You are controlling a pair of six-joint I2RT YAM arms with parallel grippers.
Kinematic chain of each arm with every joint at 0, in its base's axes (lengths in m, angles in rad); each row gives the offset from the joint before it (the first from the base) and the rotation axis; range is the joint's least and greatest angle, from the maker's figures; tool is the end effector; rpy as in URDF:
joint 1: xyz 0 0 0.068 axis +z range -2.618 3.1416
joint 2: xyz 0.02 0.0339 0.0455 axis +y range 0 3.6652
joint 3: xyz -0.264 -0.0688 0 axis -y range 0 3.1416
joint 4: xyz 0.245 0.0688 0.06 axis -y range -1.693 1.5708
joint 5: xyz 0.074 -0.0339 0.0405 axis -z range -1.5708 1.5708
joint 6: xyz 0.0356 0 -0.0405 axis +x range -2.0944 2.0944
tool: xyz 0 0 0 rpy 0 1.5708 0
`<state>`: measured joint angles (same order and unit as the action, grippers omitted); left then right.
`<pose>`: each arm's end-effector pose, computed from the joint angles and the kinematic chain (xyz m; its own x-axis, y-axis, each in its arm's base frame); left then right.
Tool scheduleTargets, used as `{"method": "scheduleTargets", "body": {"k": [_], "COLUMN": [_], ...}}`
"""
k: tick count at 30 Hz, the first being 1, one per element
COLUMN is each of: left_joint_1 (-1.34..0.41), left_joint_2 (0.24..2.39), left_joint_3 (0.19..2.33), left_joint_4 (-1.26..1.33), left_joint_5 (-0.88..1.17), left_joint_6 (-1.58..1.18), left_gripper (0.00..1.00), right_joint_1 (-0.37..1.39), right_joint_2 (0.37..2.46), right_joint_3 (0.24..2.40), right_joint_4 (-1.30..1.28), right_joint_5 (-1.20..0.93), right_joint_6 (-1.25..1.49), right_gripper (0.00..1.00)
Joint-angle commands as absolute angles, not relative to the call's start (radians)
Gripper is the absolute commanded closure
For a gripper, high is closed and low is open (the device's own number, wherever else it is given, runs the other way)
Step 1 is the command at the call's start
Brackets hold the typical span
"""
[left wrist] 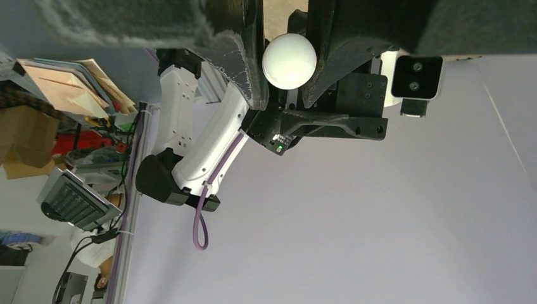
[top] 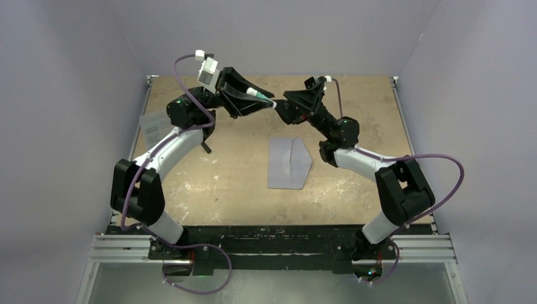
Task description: Place the letter into the envelope and seal it
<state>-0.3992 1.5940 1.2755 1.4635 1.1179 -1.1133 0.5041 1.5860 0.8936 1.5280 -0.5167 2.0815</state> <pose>0.2774 -0.1518 0.4393 -0.0890 -0.3885 -0.9171 0.9791 -0.2033 -0.0089 0.2728 0.1706 0.3451 -0.9369 0.3494 0.0082 -0.2195 -0.6064 0.7642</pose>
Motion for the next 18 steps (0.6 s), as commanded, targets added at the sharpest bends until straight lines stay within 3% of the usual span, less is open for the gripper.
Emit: {"method": "scheduleTargets", "body": {"k": [1, 11, 18], "left_joint_1": [-0.393, -0.393, -0.393], "left_joint_2": [1.551, 1.524, 1.500], "left_joint_3": [1.281, 1.238, 1.203], "left_joint_4": [1.682, 1.527, 1.511], "left_joint_5": [1.024, 0.916, 0.923], "left_joint_6": [-1.032, -0.875, -0.857], "left_gripper": [1.00, 1.00, 1.00], "right_joint_1": [0.500, 0.559, 0.560], "right_joint_2": [1.596, 1.646, 1.644], "right_joint_3": [0.995, 1.060, 1.054], "right_joint_4": [1.654, 1.628, 1.630], "right_joint_5": [-0.550, -0.579, -0.533], "right_joint_6": [2.279, 2.232, 2.200], "right_gripper": [0.38, 0.36, 0.58]}}
